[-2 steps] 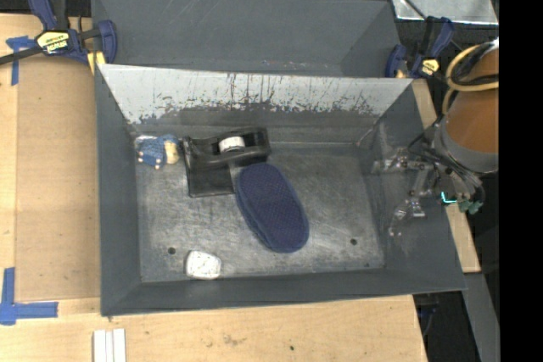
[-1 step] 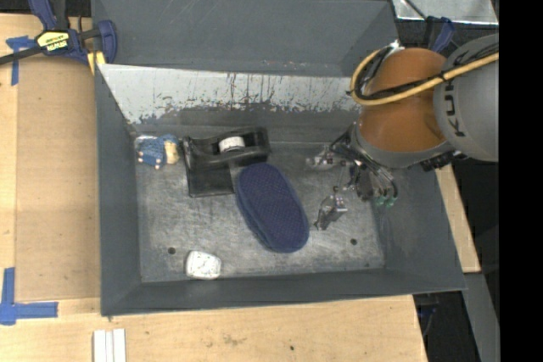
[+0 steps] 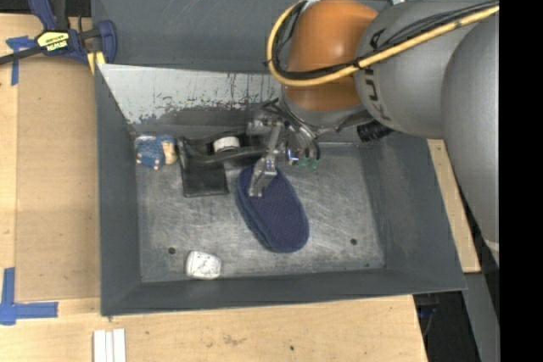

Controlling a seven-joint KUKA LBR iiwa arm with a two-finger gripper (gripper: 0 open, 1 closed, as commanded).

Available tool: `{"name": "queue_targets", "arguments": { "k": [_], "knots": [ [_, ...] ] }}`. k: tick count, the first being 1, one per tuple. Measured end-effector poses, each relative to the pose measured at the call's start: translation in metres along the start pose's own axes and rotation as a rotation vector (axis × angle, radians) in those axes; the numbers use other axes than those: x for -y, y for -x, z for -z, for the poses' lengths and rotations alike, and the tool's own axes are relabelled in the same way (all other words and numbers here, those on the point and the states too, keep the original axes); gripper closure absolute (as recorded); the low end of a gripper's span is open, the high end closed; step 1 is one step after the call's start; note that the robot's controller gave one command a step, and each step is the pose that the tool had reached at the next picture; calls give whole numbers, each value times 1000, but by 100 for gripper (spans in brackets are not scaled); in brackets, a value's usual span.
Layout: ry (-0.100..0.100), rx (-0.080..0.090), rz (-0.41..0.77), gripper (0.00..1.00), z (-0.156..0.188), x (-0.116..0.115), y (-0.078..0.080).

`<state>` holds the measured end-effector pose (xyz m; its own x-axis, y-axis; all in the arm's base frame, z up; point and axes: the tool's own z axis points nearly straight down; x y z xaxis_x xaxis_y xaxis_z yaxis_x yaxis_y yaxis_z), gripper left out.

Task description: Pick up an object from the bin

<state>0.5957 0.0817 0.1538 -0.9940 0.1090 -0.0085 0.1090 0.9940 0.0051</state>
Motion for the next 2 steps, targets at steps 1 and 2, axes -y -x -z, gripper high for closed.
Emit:
{"name": "queue_targets", "arguments": {
  "k": [1,2],
  "knots": [
    [0,16,-132,0,-16,-2,9],
    [-2,-1,-251,0,4,-44,18]
  ]
}}
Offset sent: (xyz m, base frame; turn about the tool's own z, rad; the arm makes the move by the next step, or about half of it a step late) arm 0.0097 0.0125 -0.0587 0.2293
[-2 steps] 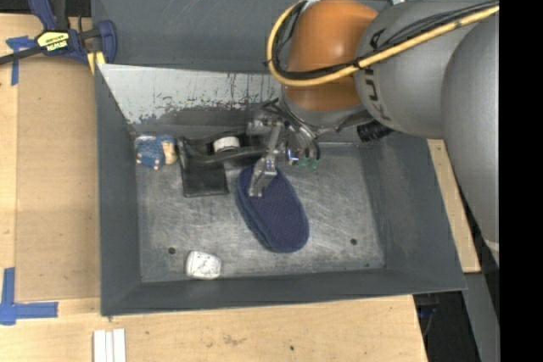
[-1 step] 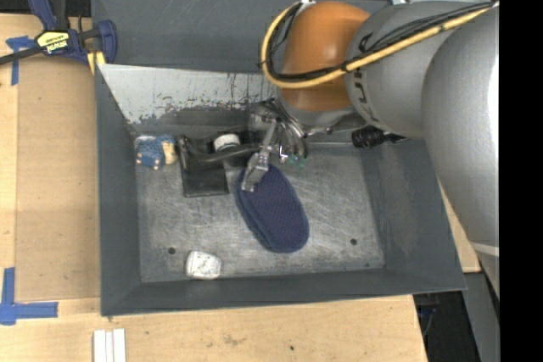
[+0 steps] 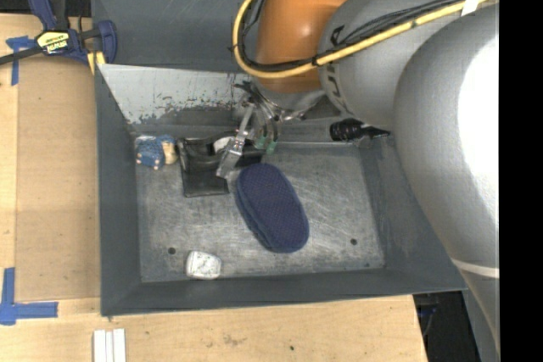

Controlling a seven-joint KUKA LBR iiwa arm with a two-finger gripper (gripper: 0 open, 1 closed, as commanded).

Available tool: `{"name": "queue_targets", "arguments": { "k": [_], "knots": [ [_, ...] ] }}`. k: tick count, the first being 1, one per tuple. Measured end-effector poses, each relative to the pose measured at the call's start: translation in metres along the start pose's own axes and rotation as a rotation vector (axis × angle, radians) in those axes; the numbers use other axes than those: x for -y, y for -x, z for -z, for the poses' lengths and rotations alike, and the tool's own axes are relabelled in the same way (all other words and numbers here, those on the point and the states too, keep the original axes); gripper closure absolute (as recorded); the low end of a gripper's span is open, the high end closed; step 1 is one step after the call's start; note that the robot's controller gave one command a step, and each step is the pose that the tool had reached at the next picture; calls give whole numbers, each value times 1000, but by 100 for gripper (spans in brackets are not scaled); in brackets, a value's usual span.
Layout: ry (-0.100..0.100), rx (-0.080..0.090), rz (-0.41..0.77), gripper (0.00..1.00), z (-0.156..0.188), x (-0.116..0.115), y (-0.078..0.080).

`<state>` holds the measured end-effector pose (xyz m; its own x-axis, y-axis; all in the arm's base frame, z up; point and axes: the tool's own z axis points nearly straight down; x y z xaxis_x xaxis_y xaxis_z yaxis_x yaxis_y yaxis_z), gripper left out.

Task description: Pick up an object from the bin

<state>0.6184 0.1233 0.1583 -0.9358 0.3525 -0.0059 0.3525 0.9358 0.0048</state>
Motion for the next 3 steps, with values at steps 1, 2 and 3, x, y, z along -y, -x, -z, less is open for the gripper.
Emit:
{"name": "queue_targets", "arguments": {
  "k": [1,2,3],
  "knots": [
    [5,9,-89,0,-40,7,2],
    [5,21,-90,100,-39,9,6],
    [3,20,-60,100,-40,10,6]
  ]
}}
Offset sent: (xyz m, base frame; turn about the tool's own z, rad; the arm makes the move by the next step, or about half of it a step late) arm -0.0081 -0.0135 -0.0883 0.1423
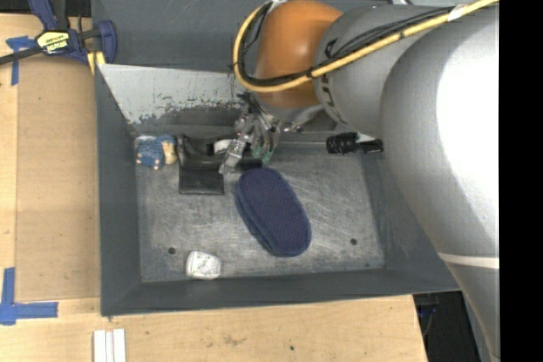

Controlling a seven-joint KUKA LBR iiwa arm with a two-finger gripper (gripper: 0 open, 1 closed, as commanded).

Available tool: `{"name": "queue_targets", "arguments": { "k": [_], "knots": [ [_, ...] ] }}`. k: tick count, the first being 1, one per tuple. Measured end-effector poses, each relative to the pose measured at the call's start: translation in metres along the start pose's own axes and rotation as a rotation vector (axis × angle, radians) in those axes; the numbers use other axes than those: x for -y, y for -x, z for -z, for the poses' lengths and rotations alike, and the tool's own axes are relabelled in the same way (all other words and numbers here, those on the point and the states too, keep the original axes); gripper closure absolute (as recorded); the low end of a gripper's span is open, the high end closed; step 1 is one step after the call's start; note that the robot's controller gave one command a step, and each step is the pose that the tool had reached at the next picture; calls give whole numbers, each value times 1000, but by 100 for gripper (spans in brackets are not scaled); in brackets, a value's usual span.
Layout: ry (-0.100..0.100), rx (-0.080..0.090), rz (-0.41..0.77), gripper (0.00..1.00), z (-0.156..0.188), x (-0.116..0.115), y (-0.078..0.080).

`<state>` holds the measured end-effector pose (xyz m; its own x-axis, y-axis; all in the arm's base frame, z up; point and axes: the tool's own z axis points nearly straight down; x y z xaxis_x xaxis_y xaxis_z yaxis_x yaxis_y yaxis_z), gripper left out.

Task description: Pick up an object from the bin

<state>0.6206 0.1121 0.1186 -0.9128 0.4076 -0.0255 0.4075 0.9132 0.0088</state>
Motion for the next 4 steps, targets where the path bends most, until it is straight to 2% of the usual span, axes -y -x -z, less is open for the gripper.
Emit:
{"name": "queue_targets", "arguments": {
  "k": [1,2,3,4],
  "knots": [
    [-2,-4,-17,100,0,0,-1],
    [-12,-27,-18,100,26,-4,-4],
    [-11,-28,5,100,68,-18,-13],
    [-15,-31,4,100,65,-16,-13]
  ]
}}
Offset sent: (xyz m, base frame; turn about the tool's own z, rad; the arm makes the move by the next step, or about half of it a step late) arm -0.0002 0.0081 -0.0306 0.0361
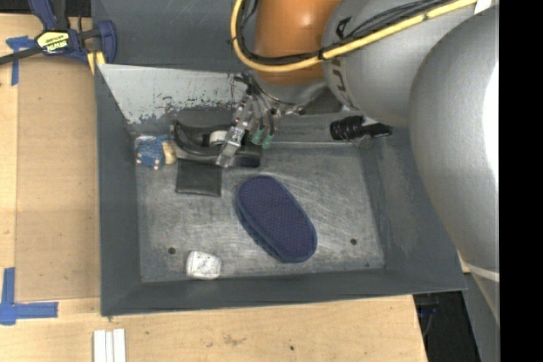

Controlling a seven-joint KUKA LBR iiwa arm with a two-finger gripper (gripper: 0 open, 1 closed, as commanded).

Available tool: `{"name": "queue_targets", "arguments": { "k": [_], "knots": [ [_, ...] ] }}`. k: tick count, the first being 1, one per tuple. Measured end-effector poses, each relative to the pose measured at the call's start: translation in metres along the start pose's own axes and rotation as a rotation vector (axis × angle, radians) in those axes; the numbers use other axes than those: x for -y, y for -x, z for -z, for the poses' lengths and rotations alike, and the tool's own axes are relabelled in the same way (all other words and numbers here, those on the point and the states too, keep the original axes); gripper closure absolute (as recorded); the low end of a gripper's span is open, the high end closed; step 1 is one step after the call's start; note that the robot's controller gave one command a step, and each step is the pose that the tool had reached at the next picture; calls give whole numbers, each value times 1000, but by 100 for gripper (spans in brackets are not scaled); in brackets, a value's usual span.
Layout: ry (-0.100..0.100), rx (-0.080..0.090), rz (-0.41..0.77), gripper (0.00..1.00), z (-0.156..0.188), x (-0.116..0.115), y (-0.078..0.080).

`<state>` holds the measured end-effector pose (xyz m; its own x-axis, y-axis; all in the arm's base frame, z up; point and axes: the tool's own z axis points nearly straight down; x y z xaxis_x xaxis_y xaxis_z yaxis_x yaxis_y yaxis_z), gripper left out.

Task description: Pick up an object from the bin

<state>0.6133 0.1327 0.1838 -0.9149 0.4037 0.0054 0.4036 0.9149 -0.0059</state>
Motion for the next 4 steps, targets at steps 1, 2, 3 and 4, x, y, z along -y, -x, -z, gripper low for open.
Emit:
{"name": "queue_targets", "arguments": {
  "k": [1,2,3,4],
  "knots": [
    [0,0,0,100,0,0,0],
    [0,0,0,100,0,0,0],
    [0,-1,1,100,0,0,0],
    [0,-1,1,100,0,0,0]
  ]
}}
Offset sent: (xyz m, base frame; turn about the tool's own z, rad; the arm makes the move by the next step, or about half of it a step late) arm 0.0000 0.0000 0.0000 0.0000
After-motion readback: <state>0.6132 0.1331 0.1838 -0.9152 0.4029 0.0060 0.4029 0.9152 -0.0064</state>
